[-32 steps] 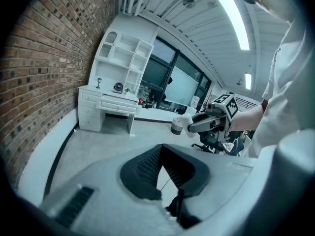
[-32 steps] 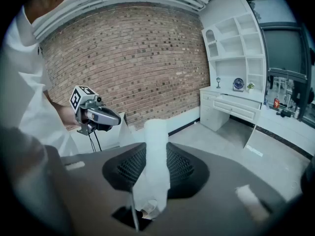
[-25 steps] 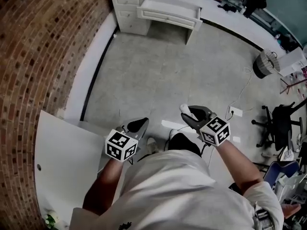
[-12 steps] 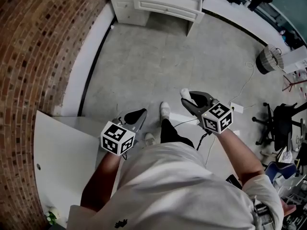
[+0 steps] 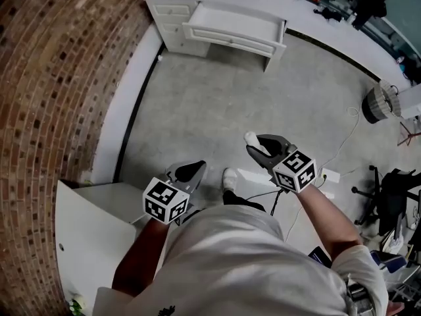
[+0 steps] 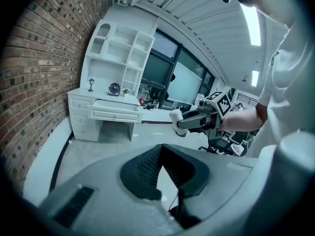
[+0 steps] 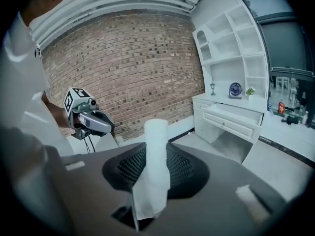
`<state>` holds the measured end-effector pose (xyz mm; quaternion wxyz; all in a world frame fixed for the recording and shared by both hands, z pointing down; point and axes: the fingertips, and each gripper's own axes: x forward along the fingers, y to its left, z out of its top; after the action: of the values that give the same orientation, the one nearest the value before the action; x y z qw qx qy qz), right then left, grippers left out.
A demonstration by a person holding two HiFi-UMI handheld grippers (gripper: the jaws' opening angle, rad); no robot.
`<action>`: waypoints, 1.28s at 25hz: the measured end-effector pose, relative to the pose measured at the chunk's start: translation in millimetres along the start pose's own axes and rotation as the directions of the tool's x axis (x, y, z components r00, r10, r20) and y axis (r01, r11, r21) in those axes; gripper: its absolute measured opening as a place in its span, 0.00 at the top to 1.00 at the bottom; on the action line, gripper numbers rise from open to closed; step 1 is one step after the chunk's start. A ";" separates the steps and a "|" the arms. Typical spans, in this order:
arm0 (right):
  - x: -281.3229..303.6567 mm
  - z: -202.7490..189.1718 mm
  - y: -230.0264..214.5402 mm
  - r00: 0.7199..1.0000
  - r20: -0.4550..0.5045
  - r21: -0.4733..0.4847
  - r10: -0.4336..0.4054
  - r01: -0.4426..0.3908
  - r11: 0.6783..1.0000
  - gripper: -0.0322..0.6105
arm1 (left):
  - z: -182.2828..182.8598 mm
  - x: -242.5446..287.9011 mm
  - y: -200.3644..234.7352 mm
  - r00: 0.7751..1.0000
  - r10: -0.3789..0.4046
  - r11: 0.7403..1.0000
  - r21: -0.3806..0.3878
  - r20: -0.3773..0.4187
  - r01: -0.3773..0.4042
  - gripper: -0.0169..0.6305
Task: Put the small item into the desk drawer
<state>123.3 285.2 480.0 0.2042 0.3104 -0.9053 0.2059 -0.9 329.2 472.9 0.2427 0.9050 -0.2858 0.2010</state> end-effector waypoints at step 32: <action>155.8 161.9 -242.6 0.987 -0.035 -0.006 -0.155 0.155 0.988 0.75 | 173.7 123.4 239.4 0.993 -0.121 0.992 0.041 0.015 0.120 0.96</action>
<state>128.1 -45.4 482.5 0.2360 0.3759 -0.8750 0.1931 -15.8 9.0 473.3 0.2338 0.9270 -0.2286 0.1838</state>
